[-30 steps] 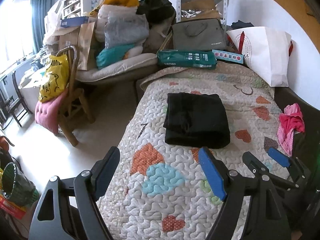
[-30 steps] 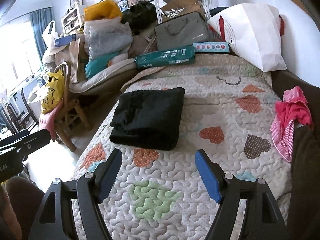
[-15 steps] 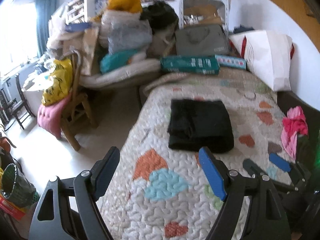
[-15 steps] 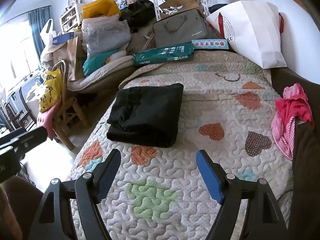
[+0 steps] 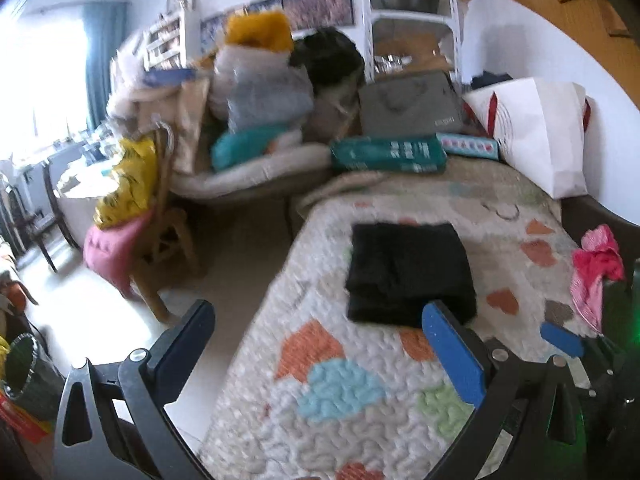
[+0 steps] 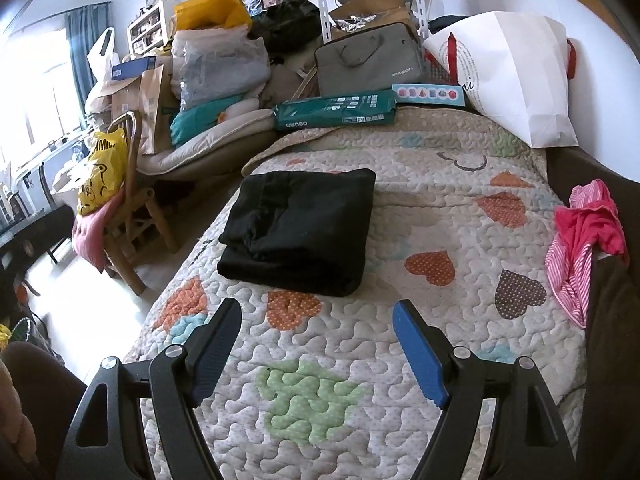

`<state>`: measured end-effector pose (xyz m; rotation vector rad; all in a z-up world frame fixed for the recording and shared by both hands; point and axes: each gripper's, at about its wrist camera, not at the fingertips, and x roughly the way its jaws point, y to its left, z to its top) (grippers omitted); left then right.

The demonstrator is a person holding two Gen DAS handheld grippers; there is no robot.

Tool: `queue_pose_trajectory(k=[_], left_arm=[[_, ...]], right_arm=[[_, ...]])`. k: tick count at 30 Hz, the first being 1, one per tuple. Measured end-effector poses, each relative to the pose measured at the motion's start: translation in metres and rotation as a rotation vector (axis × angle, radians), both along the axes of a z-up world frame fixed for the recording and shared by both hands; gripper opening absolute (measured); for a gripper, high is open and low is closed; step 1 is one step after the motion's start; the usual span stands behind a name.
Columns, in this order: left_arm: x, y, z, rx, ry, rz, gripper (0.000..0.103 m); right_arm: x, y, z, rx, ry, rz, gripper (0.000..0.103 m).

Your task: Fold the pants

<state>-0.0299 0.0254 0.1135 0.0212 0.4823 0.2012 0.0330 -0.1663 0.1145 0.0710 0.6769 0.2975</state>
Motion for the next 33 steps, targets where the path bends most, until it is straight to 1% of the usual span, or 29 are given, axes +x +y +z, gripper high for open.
queue_pose_trajectory(k=[3, 9, 12, 26, 33], left_arm=[[0.005, 0.001, -0.007, -0.027, 0.044, -0.021, 0.103], [0.012, 0.004, -0.016, -0.067, 0.103, -0.037, 0.103], [0.014, 0.005, -0.019, -0.073, 0.125, -0.037, 0.103], [0.018, 0.004, -0.026, -0.077, 0.163, -0.048, 0.103], [0.022, 0.008, -0.031, -0.095, 0.184, -0.044, 0.103]], right_arm=[[0.0, 0.001, -0.001, -0.005, 0.0, -0.002, 0.083], [0.002, 0.001, -0.004, -0.01, 0.011, -0.007, 0.084], [0.002, 0.0, -0.005, -0.014, 0.009, -0.006, 0.084], [0.003, 0.0, -0.007, -0.016, 0.014, -0.007, 0.087], [0.004, 0.0, -0.009, -0.019, 0.02, -0.009, 0.088]])
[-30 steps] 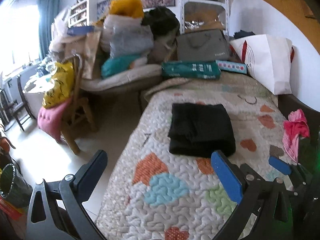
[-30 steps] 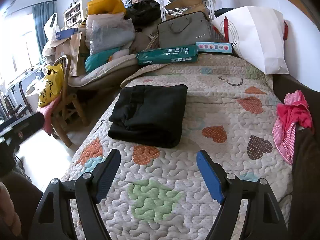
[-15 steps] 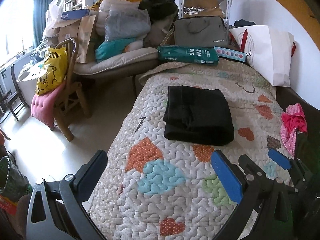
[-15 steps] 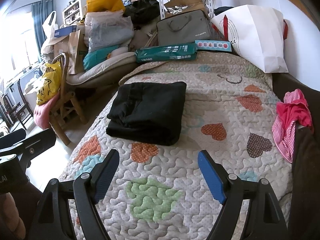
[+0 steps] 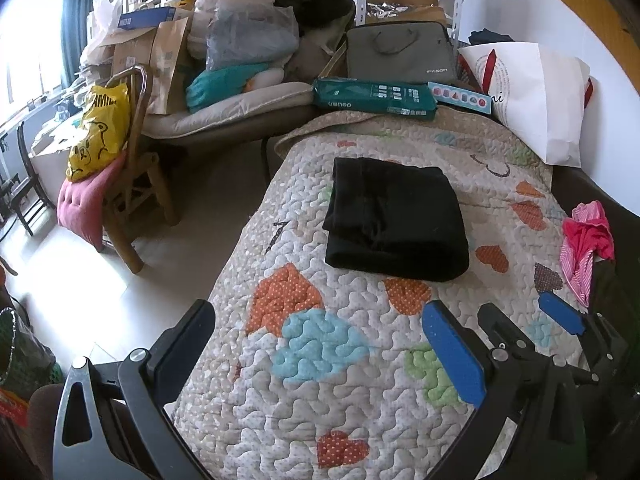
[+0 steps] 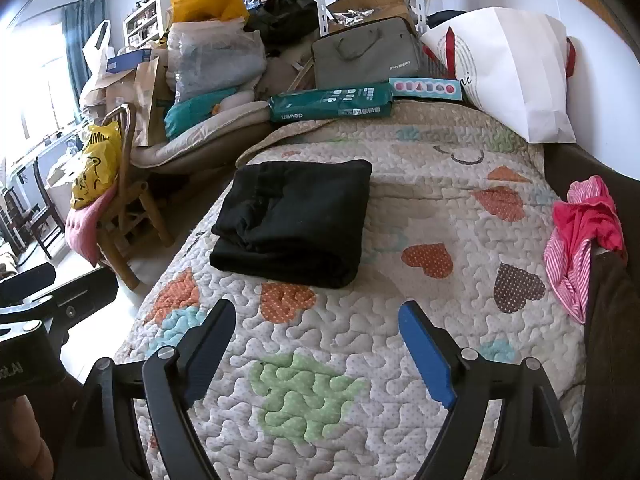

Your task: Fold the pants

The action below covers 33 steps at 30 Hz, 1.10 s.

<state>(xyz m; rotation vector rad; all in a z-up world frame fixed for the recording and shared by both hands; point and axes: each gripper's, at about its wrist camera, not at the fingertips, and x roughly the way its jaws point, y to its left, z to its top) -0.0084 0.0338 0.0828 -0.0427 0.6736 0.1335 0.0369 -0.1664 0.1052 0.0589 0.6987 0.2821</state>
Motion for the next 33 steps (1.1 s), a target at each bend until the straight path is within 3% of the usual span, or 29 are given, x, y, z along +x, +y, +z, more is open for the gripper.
queue_pose_trajectory(k=[33], left_arm=[[0.014, 0.01, -0.019, -0.055, 0.076, 0.0, 0.103]], right_arm=[[0.003, 0.008, -0.011, -0.03, 0.029, 0.022, 0.09]])
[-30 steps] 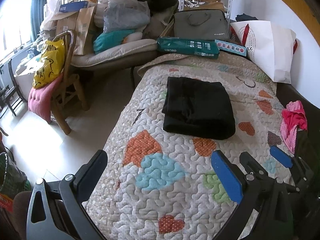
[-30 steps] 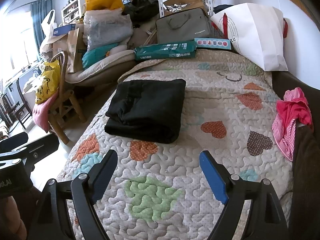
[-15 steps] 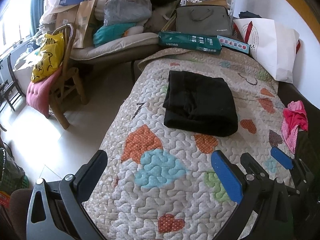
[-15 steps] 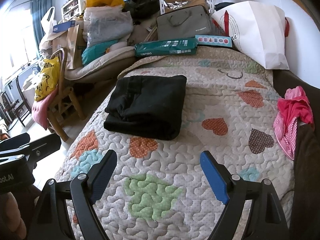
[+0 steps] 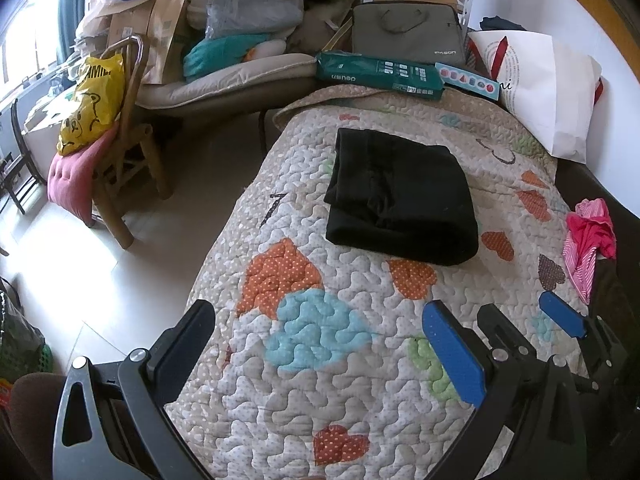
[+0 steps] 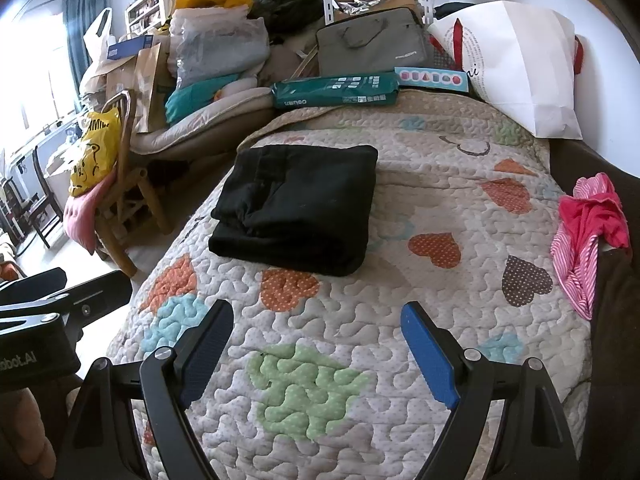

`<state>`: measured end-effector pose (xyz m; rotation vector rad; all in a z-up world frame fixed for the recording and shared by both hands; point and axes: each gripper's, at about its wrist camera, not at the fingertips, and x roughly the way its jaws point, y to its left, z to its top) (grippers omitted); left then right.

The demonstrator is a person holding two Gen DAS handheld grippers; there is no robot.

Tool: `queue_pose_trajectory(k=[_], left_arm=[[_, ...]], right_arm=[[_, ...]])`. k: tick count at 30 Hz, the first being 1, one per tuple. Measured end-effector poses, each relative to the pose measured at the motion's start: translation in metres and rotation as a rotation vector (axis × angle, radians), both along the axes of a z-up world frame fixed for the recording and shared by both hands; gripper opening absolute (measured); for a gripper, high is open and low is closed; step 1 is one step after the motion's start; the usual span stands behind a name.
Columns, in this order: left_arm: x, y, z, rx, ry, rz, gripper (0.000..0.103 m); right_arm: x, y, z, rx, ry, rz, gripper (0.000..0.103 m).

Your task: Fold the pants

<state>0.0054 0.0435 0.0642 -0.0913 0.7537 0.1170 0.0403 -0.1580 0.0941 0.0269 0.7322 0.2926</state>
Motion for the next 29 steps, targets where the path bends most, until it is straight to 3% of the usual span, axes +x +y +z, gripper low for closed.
queue_pose_trajectory(k=[29], left_arm=[[0.0067, -0.0003, -0.0009, -0.044, 0.042, -0.036, 0.103]], right_arm=[[-0.0043, -0.0053, 0.0042, -0.004, -0.013, -0.017, 0.09]])
